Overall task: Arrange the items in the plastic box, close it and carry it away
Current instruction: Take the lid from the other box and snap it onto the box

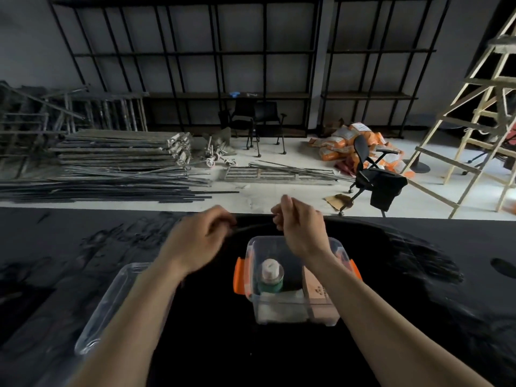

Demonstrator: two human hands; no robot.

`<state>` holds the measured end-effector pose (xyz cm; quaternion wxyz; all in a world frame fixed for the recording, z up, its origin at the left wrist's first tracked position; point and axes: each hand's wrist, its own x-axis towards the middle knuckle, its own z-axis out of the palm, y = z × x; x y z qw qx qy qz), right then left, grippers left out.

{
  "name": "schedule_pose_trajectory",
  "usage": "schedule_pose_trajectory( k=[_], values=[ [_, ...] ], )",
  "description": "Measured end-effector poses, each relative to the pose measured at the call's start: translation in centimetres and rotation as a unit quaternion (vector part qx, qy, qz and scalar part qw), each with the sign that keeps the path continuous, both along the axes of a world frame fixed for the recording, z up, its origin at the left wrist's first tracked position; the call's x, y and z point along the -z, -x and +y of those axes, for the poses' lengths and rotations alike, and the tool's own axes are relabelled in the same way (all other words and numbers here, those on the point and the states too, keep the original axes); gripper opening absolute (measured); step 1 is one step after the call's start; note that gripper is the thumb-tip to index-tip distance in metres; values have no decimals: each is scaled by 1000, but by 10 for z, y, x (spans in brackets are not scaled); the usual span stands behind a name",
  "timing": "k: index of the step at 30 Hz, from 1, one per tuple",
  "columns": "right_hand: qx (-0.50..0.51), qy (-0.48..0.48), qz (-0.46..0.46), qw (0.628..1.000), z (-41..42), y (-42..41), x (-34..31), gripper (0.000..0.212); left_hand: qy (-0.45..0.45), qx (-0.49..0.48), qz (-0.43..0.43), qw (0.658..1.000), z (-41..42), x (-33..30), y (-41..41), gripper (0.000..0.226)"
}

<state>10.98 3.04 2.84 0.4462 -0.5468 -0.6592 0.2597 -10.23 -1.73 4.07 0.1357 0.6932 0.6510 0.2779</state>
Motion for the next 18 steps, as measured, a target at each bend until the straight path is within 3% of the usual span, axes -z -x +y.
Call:
schedule_pose_trajectory(
  k=[2,5,8,10,13,18],
  values=[
    [-33,32,52,998,-5,27,-5,43,-29,-74,-46,996,-12,11,46,17],
    [-85,60,54,993,-18,72,0,36,-8,-191,-89,978,-39,46,105,17],
    [-139,82,-28,986,-34,113,14,27,15,-314,-134,940,-75,78,144,15],
    [-162,112,-90,976,-45,135,28,24,43,-376,-150,913,-95,93,160,34],
    [-183,189,-117,958,-52,166,58,23,94,-422,-141,891,-118,113,177,41],
    [-189,304,-146,922,-59,201,101,34,176,-410,-91,891,-129,137,192,62]
  ],
)
